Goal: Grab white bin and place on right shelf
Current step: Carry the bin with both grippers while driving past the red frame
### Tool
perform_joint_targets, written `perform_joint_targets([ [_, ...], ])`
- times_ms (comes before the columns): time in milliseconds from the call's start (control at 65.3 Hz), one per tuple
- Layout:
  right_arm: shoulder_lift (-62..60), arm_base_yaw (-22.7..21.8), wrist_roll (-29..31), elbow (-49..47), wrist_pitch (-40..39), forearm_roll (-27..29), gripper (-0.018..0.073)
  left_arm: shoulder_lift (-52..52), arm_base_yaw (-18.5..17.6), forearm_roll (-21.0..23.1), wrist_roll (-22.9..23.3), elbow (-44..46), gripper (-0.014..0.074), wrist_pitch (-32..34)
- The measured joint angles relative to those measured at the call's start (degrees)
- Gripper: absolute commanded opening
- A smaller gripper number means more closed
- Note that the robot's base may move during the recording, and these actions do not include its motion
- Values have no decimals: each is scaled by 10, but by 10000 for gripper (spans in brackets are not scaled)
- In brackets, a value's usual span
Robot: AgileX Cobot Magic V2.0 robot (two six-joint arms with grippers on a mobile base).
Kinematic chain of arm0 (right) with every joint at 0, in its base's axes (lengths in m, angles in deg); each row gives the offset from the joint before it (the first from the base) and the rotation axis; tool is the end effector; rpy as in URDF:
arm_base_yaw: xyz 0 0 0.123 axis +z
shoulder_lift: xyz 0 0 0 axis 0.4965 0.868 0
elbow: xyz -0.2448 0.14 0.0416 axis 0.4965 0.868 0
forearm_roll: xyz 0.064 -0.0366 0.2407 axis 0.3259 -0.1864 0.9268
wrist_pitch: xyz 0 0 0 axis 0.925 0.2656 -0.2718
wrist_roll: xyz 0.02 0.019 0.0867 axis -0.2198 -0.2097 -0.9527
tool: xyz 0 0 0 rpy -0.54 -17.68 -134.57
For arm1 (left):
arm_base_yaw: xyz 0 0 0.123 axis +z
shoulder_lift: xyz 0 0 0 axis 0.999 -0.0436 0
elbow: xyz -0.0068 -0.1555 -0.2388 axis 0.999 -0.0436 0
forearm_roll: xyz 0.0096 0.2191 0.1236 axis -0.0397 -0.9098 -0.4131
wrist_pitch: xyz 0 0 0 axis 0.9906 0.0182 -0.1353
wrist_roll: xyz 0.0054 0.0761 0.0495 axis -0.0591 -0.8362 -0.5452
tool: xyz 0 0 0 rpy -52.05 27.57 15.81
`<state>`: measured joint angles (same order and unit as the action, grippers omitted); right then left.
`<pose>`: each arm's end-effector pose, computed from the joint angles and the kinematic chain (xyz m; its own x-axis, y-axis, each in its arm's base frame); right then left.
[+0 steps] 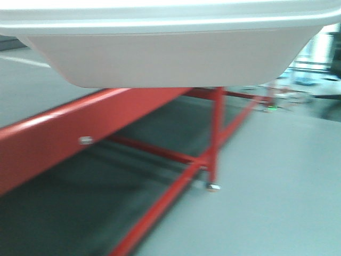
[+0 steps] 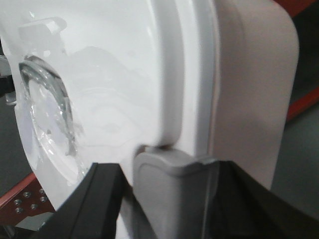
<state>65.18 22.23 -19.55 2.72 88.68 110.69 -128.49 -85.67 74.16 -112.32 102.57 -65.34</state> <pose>0.2165 0.0463 0.3829 -0.6655 0.0788 -0.7422 -0.5286 0.6523 0.5432 0.2125 -0.0625 0.3761 -0.5939 -0.0642 -0.8020 0.5725 0.6667 -0.4773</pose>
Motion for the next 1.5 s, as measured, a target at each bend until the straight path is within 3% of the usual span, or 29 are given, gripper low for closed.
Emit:
perform_joint_targets([
  [1500,-3,0,0,0,0,-3,361,0,0,0,0,0,133,-2],
])
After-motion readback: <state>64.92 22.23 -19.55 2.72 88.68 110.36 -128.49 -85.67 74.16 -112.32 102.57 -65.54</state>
